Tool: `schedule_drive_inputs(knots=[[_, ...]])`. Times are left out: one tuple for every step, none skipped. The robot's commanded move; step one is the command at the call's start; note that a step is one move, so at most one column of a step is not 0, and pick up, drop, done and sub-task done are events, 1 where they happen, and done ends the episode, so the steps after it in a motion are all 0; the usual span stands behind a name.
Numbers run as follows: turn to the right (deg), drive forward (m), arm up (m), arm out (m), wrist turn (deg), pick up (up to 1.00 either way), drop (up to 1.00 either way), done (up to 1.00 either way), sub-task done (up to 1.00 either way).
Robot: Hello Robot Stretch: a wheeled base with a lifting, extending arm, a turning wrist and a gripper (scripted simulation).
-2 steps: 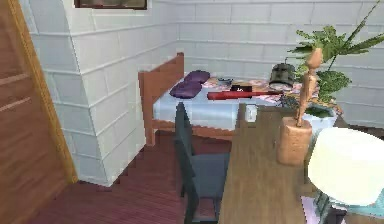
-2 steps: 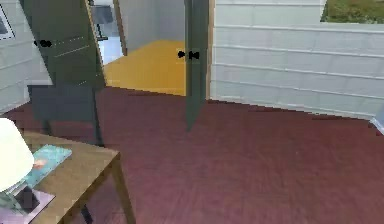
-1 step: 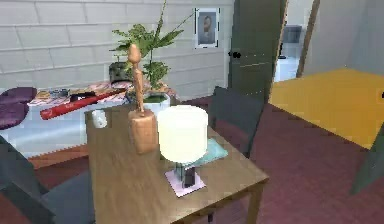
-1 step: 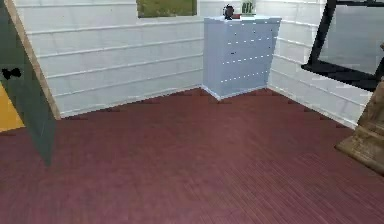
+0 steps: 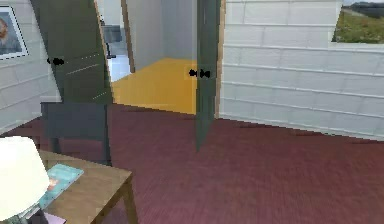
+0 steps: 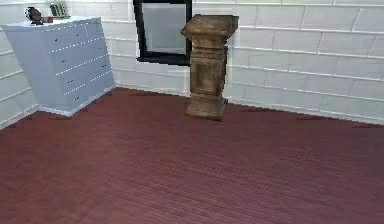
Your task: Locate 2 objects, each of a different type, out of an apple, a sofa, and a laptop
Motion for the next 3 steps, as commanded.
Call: schedule_drive_inputs(knots=[[0.0,1.00,0.00,0.00,0.0,0.00,0.00,0.00,0.00],[15.0,0.00,0.00,0.00,0.0,0.00,0.00,0.00,0.00],[0.0,0.05,0.00,0.00,0.0,0.00,0.00,0.00,0.00]])
